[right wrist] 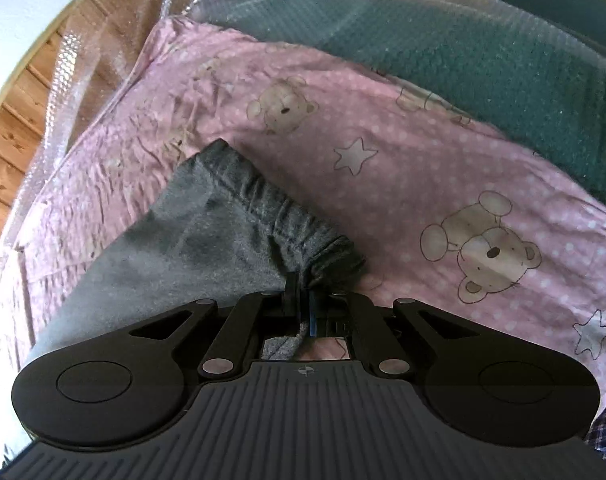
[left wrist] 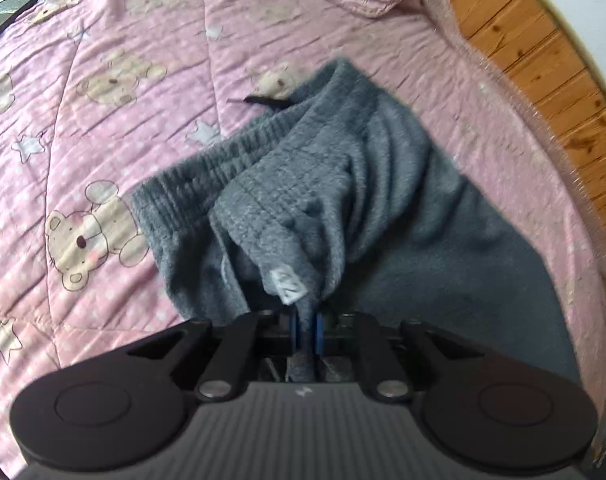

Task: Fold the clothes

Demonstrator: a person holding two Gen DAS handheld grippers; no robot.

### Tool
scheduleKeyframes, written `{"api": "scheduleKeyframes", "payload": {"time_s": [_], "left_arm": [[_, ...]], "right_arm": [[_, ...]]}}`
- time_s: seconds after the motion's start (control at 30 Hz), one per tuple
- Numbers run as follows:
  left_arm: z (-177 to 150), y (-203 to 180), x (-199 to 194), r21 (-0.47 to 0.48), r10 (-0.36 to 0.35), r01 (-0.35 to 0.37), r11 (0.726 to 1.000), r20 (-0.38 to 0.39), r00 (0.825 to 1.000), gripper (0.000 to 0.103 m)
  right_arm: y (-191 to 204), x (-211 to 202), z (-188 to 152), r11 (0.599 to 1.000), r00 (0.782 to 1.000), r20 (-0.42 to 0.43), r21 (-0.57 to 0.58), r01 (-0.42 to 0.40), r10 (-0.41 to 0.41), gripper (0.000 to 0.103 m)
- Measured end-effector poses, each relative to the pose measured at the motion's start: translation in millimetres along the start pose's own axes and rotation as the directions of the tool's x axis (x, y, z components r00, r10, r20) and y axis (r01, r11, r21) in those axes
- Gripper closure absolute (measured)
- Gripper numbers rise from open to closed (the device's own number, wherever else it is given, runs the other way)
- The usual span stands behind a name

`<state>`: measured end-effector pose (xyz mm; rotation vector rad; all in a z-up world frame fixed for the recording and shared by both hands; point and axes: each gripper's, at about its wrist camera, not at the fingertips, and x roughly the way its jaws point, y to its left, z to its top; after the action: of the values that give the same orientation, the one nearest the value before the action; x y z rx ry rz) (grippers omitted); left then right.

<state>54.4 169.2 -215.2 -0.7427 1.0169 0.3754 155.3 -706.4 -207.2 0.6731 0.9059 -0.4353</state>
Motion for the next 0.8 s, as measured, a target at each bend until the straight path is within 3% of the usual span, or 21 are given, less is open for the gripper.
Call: {"api": "scheduleKeyframes", "payload": {"time_s": [0.03, 0.07, 0.1, 0.13, 0.2, 0.23, 0.27, 0.3, 0.33, 0.43, 0.53, 0.73, 0.8], "left_arm": [[0, 2, -7, -0.006, -0.009, 0.009, 1.000, 0.020, 1.000, 0.063], [1, 6, -13, -0.020, -0.021, 0.022, 1.000, 0.042, 0.999, 0.051], [3, 10, -18, -0.043, -0.034, 0.037, 0.998, 0.068, 0.997, 0.035], [5, 15, -24, -0.069, -0.052, 0.059, 0.996, 0.100, 0.994, 0.031], [14, 19, -22, -0.094, -0.081, 0.093, 0.991, 0.126, 0.989, 0.031], [18, 20, -20, -0.103, -0.095, 0.109, 0.989, 0.136, 0.986, 0.036], [20, 19, -15, -0.088, -0.100, 0.111, 0.990, 0.122, 0.987, 0.040], [20, 18, -10, -0.062, -0.101, 0.108, 0.992, 0.099, 0.990, 0.050], [21, 18, -7, -0.042, -0.091, 0.095, 0.995, 0.086, 0.992, 0.070], [23, 20, -8, -0.017, -0.063, 0.064, 0.998, 0.090, 0.994, 0.094], [30, 35, -41, -0.087, -0.090, 0.108, 0.990, 0.189, 0.978, 0.094], [38, 49, -8, -0.042, 0.017, -0.012, 0.999, 0.109, 0.994, 0.089], [40, 45, -10, -0.007, 0.038, -0.038, 0.999, 0.098, 0.994, 0.086]], "right_arm": [[1, -3, 1, 1.000, 1.000, -0.004, -0.018, 0.005, -0.005, 0.092], [3, -6, 2, 0.999, 1.000, -0.005, -0.034, 0.014, -0.014, 0.087], [4, -10, 4, 0.998, 1.000, -0.005, -0.050, 0.023, -0.023, 0.076], [9, -18, 4, 0.995, 0.998, 0.024, -0.076, 0.067, -0.066, 0.049], [25, -43, 1, 0.965, 0.968, 0.145, -0.134, 0.226, -0.207, 0.029], [32, -48, -2, 0.951, 0.956, 0.172, -0.159, 0.265, -0.237, 0.031], [38, -46, -6, 0.947, 0.958, 0.166, -0.186, 0.264, -0.234, 0.033], [44, -43, -10, 0.941, 0.960, 0.160, -0.213, 0.262, -0.231, 0.033], [50, -40, -14, 0.935, 0.961, 0.153, -0.239, 0.261, -0.229, 0.033], [69, -33, -26, 0.914, 0.966, 0.134, -0.318, 0.253, -0.221, 0.033], [88, -25, -38, 0.886, 0.970, 0.113, -0.395, 0.243, -0.215, 0.033], [125, -9, -61, 0.814, 0.975, 0.071, -0.540, 0.213, -0.208, 0.035], [117, 4, -63, 0.794, 0.964, 0.027, -0.561, 0.235, -0.266, 0.041]]}}
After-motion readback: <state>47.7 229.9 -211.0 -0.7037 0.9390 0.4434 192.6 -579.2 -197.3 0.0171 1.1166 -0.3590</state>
